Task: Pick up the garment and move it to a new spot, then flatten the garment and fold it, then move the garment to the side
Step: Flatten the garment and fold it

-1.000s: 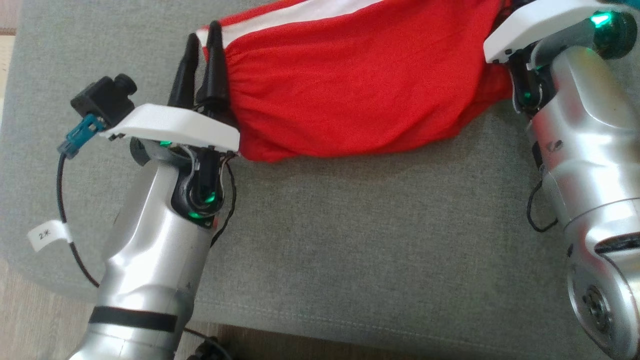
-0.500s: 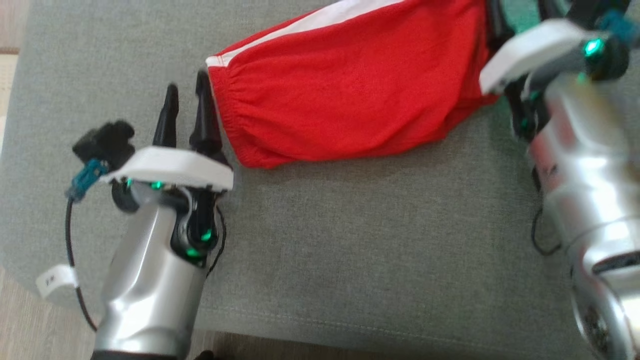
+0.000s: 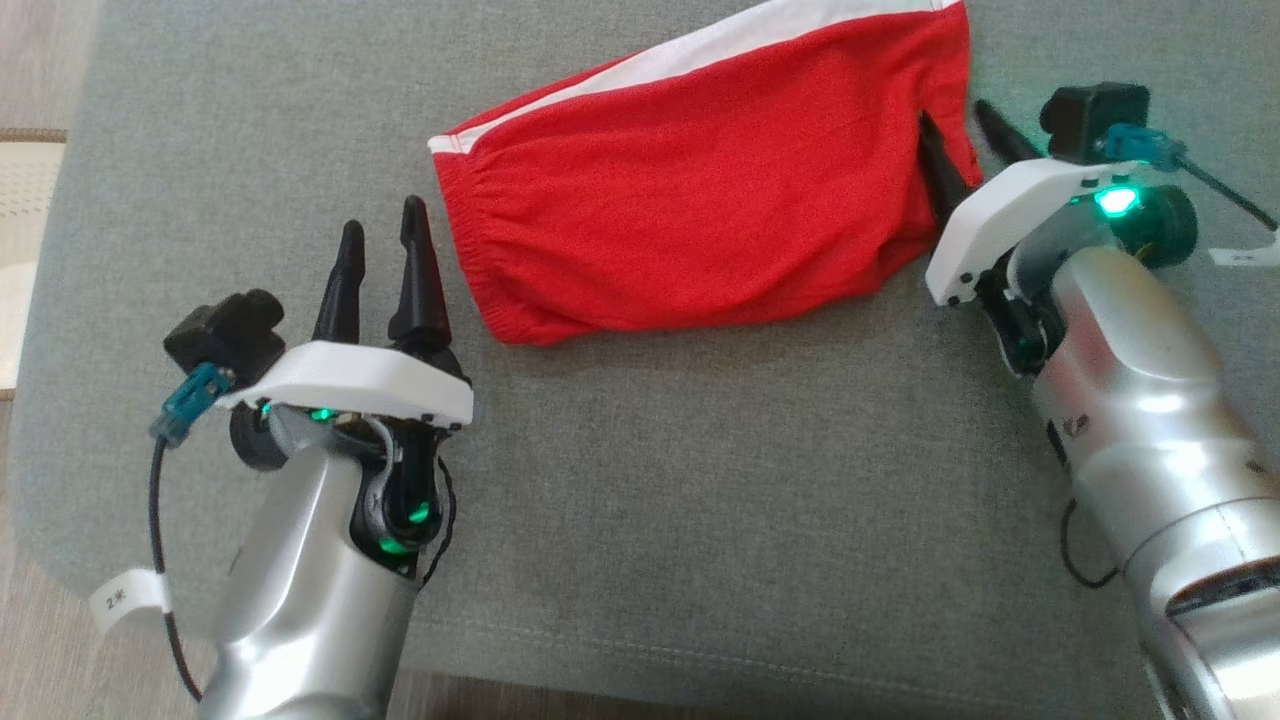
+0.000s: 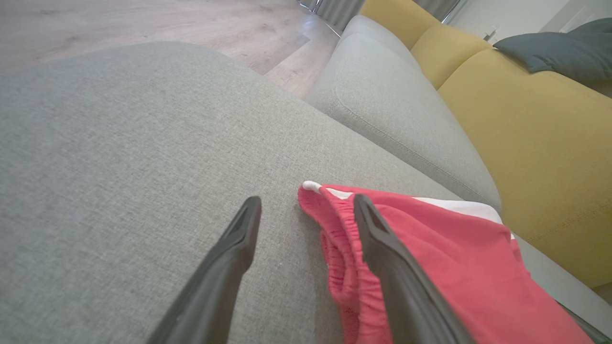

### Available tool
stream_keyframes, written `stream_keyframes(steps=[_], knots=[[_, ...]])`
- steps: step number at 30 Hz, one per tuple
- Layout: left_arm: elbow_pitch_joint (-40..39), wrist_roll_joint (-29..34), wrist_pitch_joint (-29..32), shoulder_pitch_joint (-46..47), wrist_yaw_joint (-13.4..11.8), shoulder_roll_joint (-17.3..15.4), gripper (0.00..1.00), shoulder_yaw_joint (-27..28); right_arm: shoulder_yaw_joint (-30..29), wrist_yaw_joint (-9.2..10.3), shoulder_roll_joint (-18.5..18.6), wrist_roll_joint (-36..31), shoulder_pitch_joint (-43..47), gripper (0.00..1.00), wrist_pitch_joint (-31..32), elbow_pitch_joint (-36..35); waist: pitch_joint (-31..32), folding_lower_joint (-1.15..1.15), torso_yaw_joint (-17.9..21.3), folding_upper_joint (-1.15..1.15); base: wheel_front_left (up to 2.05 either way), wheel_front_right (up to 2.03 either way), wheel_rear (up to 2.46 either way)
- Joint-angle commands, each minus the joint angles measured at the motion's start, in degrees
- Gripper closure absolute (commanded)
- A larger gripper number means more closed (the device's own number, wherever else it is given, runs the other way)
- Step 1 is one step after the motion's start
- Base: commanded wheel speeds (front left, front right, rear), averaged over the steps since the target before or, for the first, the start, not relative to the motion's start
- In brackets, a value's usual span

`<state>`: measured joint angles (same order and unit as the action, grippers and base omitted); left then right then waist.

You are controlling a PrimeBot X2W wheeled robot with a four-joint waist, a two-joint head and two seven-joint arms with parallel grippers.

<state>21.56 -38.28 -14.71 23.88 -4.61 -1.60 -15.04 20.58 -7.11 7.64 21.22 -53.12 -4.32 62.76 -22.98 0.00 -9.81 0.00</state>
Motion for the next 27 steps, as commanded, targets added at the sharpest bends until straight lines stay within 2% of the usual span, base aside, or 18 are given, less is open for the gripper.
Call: stream_keyframes(steps=[1,2,6,12,19,27], knots=[[-1.81,0.87,-0.29,0.31,-0.37,-1.28,0.0,1.42,1.48,-0.37,-1.92,0.34,3.06,0.64,0.94,-0.56,0.19,0.0,-0.08,0.0,0.0,0.0,0.0],[-1.78,1.1,-0.29,0.17,-0.39,-1.28,0.0,1.34,1.72,-0.37,-2.0,0.85,3.49,1.0,1.52,-0.64,0.4,0.0,-0.14,0.0,0.0,0.0,0.0],[-1.48,1.7,-0.29,-0.81,-0.6,-1.28,0.0,1.47,2.15,-0.37,-1.56,3.24,5.6,1.0,2.62,-1.27,1.52,0.0,-0.34,0.0,0.0,0.0,0.0],[-0.81,3.48,-0.29,-2.65,-0.46,-1.28,0.0,1.61,-1.28,-0.37,-0.09,5.82,7.31,1.0,-1.75,-1.56,3.67,0.0,0.32,0.0,0.0,0.0,0.0],[-0.48,4.53,-0.29,-5.93,-0.63,-1.28,0.0,1.81,-4.15,-0.37,0.37,9.94,11.91,1.0,-4.98,-3.39,7.79,0.0,2.88,0.0,0.0,0.0,0.0],[-0.61,5.16,-0.29,-9.89,-0.66,-1.28,0.0,1.62,-5.29,-0.37,2.13,13.58,18.45,1.0,-5.05,-7.56,10.74,0.0,4.91,0.0,0.0,0.0,0.0]])
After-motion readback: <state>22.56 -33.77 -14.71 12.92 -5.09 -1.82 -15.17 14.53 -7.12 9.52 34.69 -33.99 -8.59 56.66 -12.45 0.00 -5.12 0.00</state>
